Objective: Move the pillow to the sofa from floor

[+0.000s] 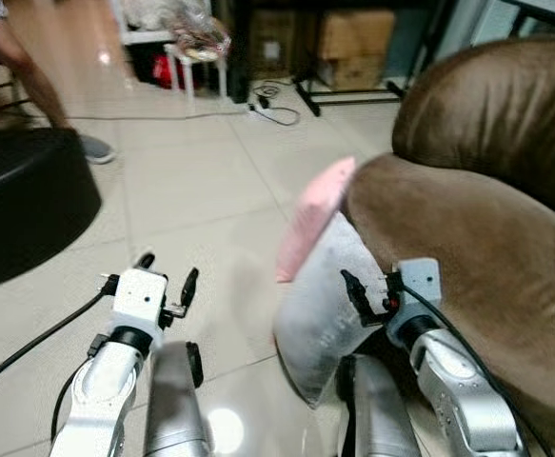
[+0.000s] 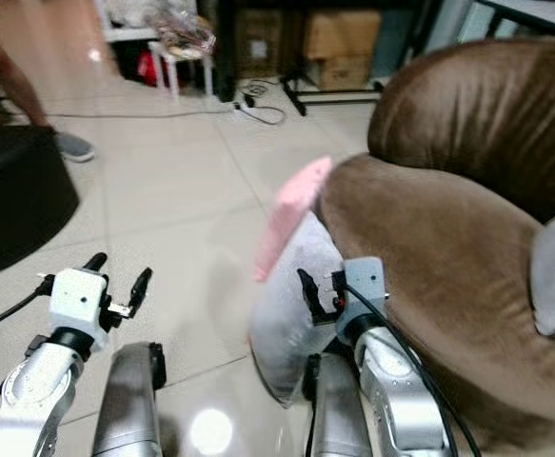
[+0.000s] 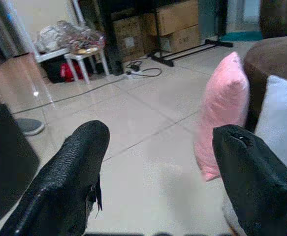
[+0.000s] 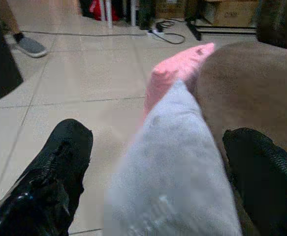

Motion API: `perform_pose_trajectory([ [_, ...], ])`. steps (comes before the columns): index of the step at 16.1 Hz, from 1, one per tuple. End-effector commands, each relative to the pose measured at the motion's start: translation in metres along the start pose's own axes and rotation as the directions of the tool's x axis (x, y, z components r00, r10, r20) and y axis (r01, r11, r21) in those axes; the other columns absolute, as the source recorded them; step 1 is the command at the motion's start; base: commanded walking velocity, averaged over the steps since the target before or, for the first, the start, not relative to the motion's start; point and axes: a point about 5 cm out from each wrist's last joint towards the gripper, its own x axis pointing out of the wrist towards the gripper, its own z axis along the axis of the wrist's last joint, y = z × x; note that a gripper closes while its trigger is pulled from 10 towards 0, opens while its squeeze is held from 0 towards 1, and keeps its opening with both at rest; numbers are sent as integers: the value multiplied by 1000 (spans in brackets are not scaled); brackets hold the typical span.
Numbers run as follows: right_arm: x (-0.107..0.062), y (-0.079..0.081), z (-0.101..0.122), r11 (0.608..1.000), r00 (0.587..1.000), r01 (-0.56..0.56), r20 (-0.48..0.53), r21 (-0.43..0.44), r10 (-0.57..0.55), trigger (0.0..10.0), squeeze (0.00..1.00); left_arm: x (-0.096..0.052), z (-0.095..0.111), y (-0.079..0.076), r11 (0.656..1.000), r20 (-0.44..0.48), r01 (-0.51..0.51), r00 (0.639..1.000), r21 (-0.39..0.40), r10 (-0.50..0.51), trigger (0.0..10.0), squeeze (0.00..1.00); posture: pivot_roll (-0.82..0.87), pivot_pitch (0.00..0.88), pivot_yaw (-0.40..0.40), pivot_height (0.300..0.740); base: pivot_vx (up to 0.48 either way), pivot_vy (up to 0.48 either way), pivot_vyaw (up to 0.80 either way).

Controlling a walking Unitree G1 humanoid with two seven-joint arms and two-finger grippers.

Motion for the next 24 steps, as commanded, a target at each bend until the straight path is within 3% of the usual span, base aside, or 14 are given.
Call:
perform_pose_trajectory([
  [1, -1, -4, 4, 1000, 1000, -2, 14, 10, 2, 10000, 1000, 1, 5, -4, 1000, 19, 6, 1000, 1, -6, 10000, 0, -16, 0, -66, 470, 0, 0, 0],
  [7, 5, -1, 6, 999, 999, -46, -5, 13, 46, 10000, 1000, 0, 4, -4, 1000, 15, 4, 1000, -2, -4, 10000, 0, -17, 0, -70, 470, 0, 0, 0],
  [9, 30, -17, 5, 999, 995, 27, -91, -36, -30, 10000, 1000, 11, 0, -10, 989, -15, 147, 989, 28, -146, 10000, 0, -1, 7, -75, 470, 0, 0, 0],
  [12, 40, -24, 6, 998, 995, 61, -76, -12, -62, 10000, 1000, 19, 1, -10, 983, -17, 180, 984, 45, -180, 10000, 0, 2, 18, -66, 470, 0, 0, 0],
  [15, 53, -30, -1, 992, 988, 122, -96, 20, -120, 10000, 1000, 25, 2, 2, 984, -29, 168, 986, 54, -167, 10000, 0, -11, 52, -37, 470, 0, 0, 0],
  [17, 67, -35, -13, 984, 971, 175, -170, 44, -165, 10000, 1000, 28, 3, 0, 963, -34, 261, 965, 62, -260, 10000, 0, -1, 104, -57, 470, 0, 0, 0],
  [20, 71, -41, -15, 979, 963, 202, -190, 36, -192, 10000, 1000, 22, 7, -9, 932, -22, 360, 933, 48, -360, 10000, 0, 24, 141, -85, 470, 0, 0, 0],
  [21, 72, -44, -17, 977, 961, 208, -195, 37, -197, 0, 0, 14, 8, -14, 915, -22, 402, 916, 42, -401, 9490, 0, 8, 199, -77, 470, 0, 0, 0],
  [22, 73, -44, -17, 977, 961, 209, -194, 36, -198, 0, 0, 12, 9, -14, 913, -21, 405, 914, 40, -405, 9490, 0, 8, 199, -77, 470, 0, 0, 0],
  [23, 74, -44, -16, 974, 957, 225, -193, 25, -216, 3373, 0, 9, 6, -16, 905, -33, 423, 906, 37, -422, 3529, 0, 3, 218, -79, 470, 0, 0, 0],
  [24, 75, -45, -16, 972, 956, 233, -191, 25, -225, 3373, 0, 6, 5, -17, 899, -39, 437, 899, 35, -436, 3529, 0, 9, 227, -81, 470, 0, 0, 0],
])
